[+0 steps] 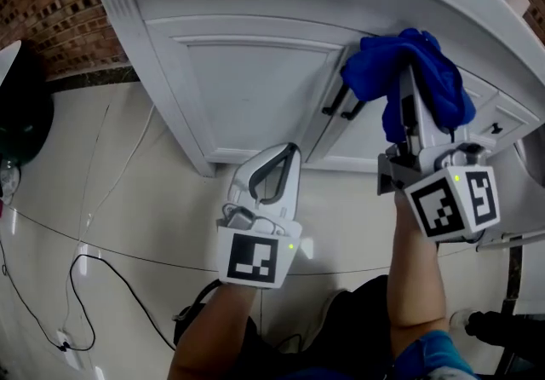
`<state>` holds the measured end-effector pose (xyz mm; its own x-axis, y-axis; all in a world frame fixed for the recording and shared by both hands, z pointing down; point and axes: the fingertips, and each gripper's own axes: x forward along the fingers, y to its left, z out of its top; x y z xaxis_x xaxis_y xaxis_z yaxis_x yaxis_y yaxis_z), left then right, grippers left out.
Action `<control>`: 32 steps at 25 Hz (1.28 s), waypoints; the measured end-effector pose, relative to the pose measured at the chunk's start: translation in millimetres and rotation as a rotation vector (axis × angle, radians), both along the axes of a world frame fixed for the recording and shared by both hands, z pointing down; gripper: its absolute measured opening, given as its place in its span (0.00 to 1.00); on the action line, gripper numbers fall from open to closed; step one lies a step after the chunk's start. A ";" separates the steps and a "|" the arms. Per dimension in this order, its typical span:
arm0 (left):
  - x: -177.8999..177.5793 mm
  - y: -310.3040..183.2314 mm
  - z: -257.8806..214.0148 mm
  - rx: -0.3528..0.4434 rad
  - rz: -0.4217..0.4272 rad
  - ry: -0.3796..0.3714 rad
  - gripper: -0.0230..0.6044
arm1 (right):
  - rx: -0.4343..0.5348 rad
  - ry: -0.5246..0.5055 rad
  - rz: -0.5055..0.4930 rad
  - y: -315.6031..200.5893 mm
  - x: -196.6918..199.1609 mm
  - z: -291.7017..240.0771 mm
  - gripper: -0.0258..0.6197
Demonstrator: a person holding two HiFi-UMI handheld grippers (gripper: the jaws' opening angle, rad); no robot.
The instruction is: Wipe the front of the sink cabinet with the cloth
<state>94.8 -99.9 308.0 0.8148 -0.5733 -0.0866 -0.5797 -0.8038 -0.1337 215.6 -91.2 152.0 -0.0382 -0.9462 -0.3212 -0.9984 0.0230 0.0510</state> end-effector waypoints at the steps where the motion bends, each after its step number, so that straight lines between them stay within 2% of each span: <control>1: -1.2 -0.1 1.9 -0.009 0.000 0.008 0.04 | -0.003 -0.010 0.012 -4.0 1.4 0.0 0.14; 4: -7.1 -1.8 1.1 -0.035 0.002 0.032 0.04 | -0.037 -0.006 0.045 -15.1 2.7 -0.2 0.14; 8: -21.9 -5.7 4.6 -0.065 -0.005 0.026 0.04 | -0.092 0.025 0.079 -17.9 -4.6 12.3 0.14; 14: -35.7 -10.3 6.7 -0.089 -0.029 0.025 0.04 | -0.184 0.022 0.147 -17.2 -10.2 61.8 0.14; 20: -35.1 -8.2 16.0 -0.125 -0.020 -0.001 0.04 | -0.259 0.024 0.159 -11.1 -12.3 112.7 0.14; 23: -31.2 -9.4 22.4 -0.141 -0.020 -0.020 0.04 | -0.333 0.035 0.148 -12.7 -14.2 142.9 0.15; 27: -24.3 -10.0 21.9 -0.149 -0.020 -0.009 0.04 | -0.447 0.060 0.130 -19.1 -17.0 189.0 0.15; 32: -11.0 -8.4 28.2 -0.149 -0.009 -0.024 0.04 | -0.596 0.034 0.120 -27.0 -6.0 241.9 0.15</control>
